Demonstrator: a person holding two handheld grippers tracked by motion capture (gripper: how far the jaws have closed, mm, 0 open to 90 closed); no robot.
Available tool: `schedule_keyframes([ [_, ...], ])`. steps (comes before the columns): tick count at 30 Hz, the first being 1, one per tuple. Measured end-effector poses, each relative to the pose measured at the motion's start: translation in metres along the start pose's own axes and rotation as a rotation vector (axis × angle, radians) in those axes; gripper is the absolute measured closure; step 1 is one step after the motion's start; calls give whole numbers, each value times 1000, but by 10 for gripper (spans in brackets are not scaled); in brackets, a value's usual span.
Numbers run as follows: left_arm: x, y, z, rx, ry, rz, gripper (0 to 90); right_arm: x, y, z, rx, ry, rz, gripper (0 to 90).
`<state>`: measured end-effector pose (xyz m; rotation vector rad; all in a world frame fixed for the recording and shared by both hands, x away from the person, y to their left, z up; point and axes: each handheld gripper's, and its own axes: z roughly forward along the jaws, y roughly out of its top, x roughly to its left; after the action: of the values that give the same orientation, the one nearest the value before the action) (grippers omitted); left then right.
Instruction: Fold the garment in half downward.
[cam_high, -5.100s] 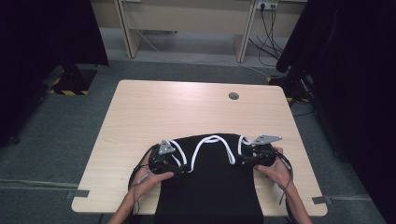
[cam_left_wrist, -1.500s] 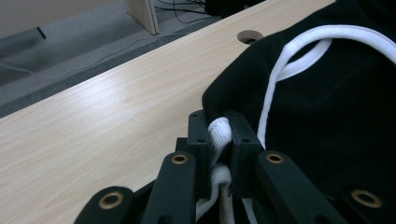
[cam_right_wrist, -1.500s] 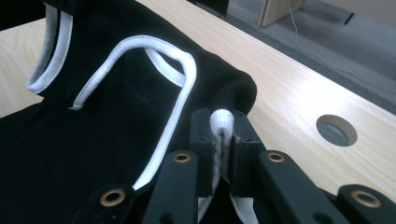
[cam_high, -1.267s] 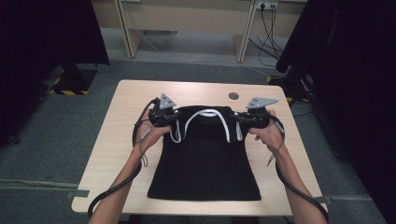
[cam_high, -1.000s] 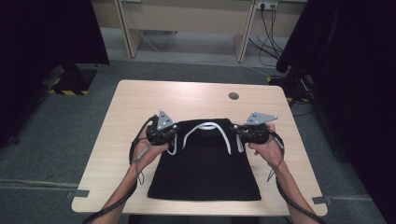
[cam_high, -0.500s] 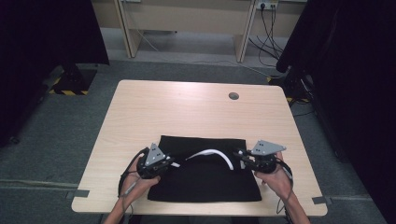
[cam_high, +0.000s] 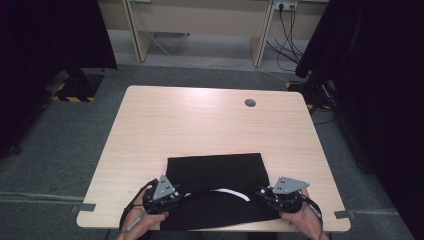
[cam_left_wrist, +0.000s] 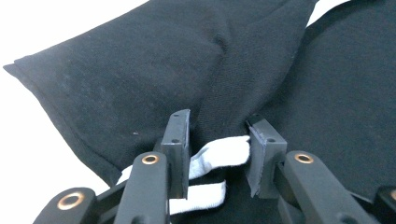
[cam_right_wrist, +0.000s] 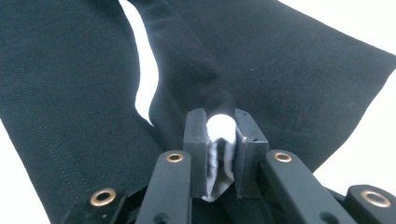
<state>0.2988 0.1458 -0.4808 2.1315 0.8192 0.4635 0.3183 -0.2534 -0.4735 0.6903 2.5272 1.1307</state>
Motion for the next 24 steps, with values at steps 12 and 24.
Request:
schedule_keyframes([
  [12,33,28,33,-19,96,-2,379,-40,22,15,12,-56,59,568],
  [24,20,57,20,-69,102,119,846,-35,52,14,29,2,-38,853],
])
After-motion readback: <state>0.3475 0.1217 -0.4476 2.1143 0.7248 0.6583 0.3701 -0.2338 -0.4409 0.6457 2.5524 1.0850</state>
